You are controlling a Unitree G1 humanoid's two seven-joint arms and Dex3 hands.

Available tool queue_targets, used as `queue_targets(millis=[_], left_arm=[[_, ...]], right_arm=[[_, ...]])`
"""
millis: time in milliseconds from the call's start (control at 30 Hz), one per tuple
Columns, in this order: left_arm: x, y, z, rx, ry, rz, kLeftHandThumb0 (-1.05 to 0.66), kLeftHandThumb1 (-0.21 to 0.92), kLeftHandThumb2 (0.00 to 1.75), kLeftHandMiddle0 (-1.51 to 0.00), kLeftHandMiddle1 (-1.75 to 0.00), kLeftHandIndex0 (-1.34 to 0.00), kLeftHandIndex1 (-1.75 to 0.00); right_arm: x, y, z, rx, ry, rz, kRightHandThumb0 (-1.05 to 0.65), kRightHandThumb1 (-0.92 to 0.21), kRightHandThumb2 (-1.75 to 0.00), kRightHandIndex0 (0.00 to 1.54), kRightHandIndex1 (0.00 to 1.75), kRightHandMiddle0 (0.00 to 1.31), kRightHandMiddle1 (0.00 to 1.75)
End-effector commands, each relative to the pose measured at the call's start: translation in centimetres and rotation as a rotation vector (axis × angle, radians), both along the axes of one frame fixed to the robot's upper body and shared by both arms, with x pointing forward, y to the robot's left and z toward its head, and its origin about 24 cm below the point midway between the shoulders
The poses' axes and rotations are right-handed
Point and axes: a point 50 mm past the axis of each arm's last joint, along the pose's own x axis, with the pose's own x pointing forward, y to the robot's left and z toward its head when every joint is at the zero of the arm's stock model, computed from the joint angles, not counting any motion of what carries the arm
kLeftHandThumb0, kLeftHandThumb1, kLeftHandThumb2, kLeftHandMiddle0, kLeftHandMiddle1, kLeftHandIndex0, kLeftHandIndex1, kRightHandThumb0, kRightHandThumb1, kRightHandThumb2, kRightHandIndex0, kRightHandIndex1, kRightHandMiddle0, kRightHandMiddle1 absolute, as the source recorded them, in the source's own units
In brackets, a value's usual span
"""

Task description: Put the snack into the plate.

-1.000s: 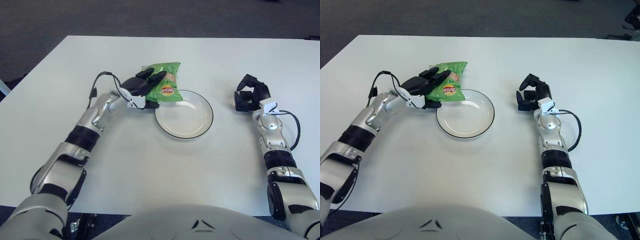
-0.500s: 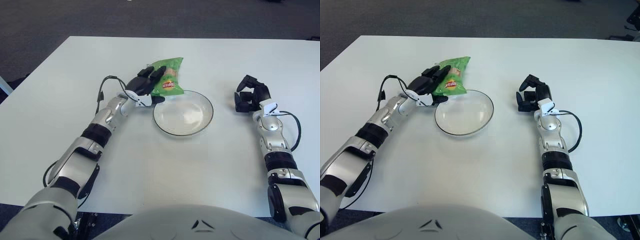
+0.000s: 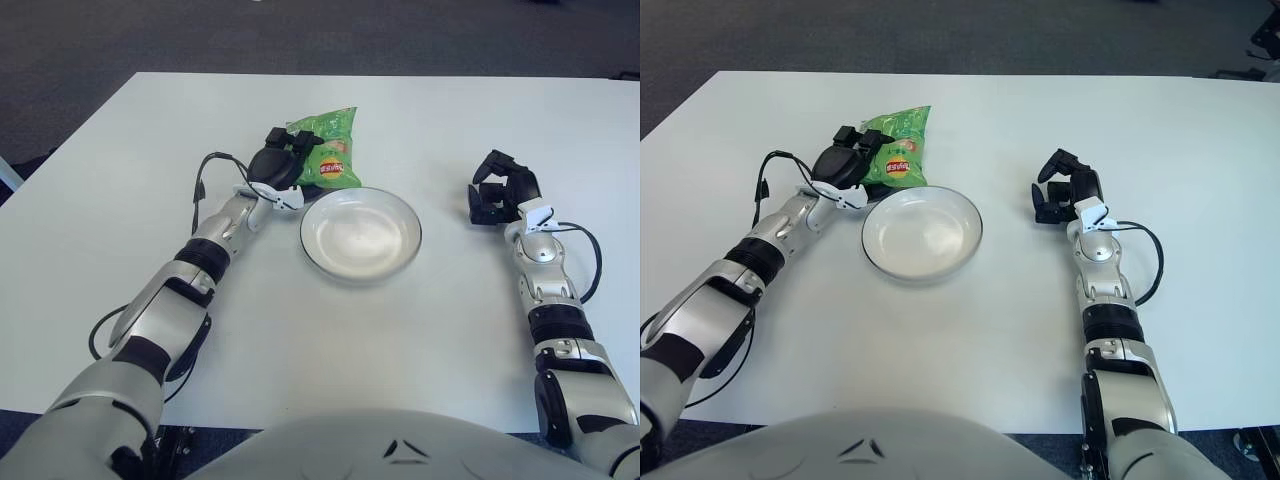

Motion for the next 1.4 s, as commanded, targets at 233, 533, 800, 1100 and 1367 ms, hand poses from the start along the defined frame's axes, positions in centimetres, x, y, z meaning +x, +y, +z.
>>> queue_targets(millis=[233, 533, 800, 1100, 1367], left_arm=[[-1.7, 1.2, -3.8, 0.044, 0.082, 0.057, 0.01, -0.01, 1.54, -0.95, -1.28, -0.76, -1.75], [-1.7, 1.1, -3.8, 0.042, 0.067, 0.065, 0.00, -0.12, 1.63, -1.05, -1.23, -0.82, -1.75], [-1.8, 1.1, -3.8, 0.062, 0.048, 0.075, 0.00, -0.05, 1.65, -0.96, -1.49, -0.69, -1.75], [-1.9, 1.3, -3.4, 0.037, 0.041, 0.079, 0.00, -0.03, 1.66, -0.91, -1.59, -0.67, -1.75], [-1.9, 1.5, -2.0, -0.110, -0.045, 0.107, 0.00, -0.07, 1.70, -0.95, -1.57, -0.69, -1.75]], right_arm=[[-1.8, 0.3, -3.7, 0.010, 0.148, -0.002, -0.52, -0.22, -1.43, 1.31, 1.75, 0.70, 1.75], [-1.8, 0.3, -3.7, 0.010, 0.148, -0.003, -0.52, -0.23, -1.42, 1.30, 1.75, 0.69, 1.75], [-1.8, 0.3, -3.7, 0.012, 0.149, -0.006, -0.52, -0.24, -1.42, 1.30, 1.75, 0.68, 1.75], [-1.8, 0.4, -3.7, 0.006, 0.153, -0.008, -0.52, -0.24, -1.41, 1.30, 1.75, 0.68, 1.75], [-1.8, 0.4, -3.7, 0.017, 0.150, 0.000, -0.51, -0.24, -1.41, 1.30, 1.75, 0.68, 1.75]])
